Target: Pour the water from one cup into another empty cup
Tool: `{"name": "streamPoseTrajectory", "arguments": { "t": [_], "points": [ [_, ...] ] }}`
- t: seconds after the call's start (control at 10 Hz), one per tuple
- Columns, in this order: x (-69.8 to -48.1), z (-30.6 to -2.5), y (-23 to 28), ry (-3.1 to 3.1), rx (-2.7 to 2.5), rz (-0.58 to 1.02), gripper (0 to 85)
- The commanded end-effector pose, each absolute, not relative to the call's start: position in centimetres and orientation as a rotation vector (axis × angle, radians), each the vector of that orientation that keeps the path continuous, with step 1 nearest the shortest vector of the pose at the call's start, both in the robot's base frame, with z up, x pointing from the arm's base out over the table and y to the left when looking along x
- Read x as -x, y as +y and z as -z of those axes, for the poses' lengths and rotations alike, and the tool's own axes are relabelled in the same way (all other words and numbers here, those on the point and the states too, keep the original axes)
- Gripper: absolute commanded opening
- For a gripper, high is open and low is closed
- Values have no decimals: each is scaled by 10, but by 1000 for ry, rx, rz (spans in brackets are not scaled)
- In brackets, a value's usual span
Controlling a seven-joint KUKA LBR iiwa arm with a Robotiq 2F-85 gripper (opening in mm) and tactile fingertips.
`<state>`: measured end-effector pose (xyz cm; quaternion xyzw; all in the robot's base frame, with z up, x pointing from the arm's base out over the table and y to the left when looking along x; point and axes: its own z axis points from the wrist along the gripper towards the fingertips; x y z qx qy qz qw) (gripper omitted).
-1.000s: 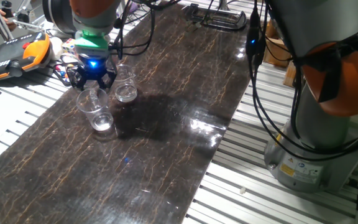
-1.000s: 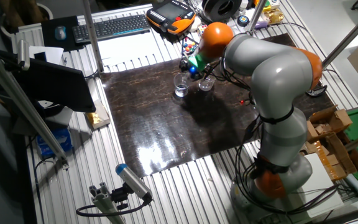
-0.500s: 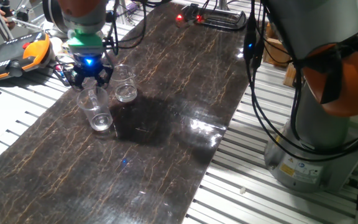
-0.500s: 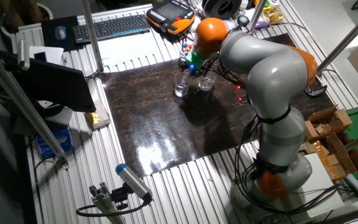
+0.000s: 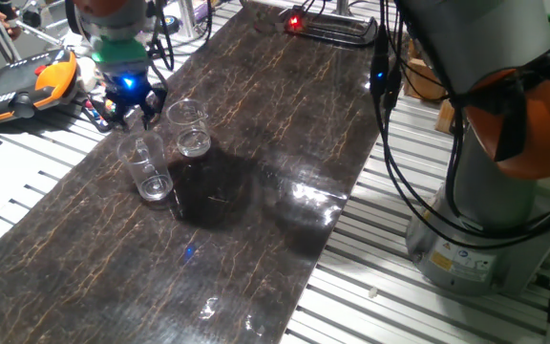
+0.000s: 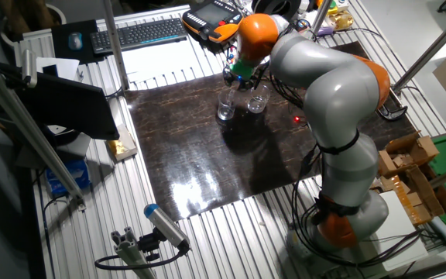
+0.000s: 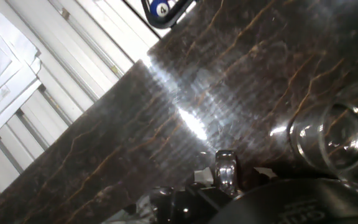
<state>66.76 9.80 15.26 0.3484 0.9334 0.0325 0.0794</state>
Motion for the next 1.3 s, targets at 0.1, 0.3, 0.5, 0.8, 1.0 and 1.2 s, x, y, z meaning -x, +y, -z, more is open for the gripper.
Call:
{"name": "streamPoseTrajectory", "arguments": {
  "t": [0.1,0.3,0.5,0.8,1.0,1.2],
  "points": [
    [-668,-171,93,2825,-1023,-89,327],
    [-665,-197,85,2856,-999,-69,233],
    [-653,-223,73,2874,-943,-44,150],
    [-643,-241,60,2900,-868,-67,7],
    [-642,-249,43,2929,-789,-71,7],
    [-635,-249,24,2933,-697,-70,7]
  ]
}}
